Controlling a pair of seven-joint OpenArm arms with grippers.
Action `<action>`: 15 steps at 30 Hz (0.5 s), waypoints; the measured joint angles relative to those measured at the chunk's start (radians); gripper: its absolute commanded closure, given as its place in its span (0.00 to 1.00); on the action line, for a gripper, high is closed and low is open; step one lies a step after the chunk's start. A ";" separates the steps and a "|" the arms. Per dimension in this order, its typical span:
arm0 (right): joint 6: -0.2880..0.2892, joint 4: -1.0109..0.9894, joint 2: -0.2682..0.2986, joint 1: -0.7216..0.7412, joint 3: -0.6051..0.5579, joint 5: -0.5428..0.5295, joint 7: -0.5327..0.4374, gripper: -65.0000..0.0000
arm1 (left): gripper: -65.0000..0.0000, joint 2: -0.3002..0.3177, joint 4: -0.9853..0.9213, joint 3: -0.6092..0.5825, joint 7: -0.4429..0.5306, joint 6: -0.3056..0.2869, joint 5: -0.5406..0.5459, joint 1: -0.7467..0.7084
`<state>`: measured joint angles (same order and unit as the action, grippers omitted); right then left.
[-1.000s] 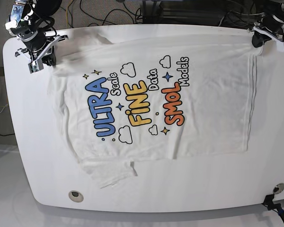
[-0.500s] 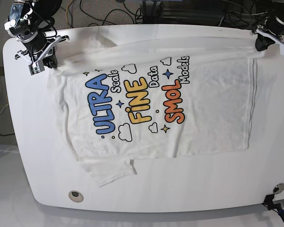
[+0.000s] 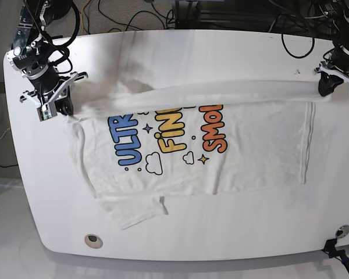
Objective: Fold the T-shirt properly
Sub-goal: 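Lift both shoulder corners and fold them over toward the hem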
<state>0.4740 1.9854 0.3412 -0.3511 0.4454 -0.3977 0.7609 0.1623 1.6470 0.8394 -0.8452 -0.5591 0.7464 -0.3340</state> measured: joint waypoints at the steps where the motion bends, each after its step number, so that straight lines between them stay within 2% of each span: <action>1: 0.000 -0.012 0.004 0.021 -0.008 0.004 0.003 1.00 | 1.00 0.005 -0.028 -0.010 -0.002 0.001 -0.013 0.030; 10: -0.006 -0.240 0.033 0.204 -0.092 0.035 0.008 1.00 | 1.00 0.041 -0.175 -0.145 0.007 0.023 -0.136 0.182; 15: -0.001 -0.269 0.027 0.228 -0.074 0.020 0.009 1.00 | 1.00 0.040 -0.202 -0.163 0.013 0.016 -0.130 0.238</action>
<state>0.4728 1.7164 0.3679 -0.1230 0.3710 -0.3775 0.7696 0.2020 1.4448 0.6762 -0.8322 -0.5434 0.6163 -0.0963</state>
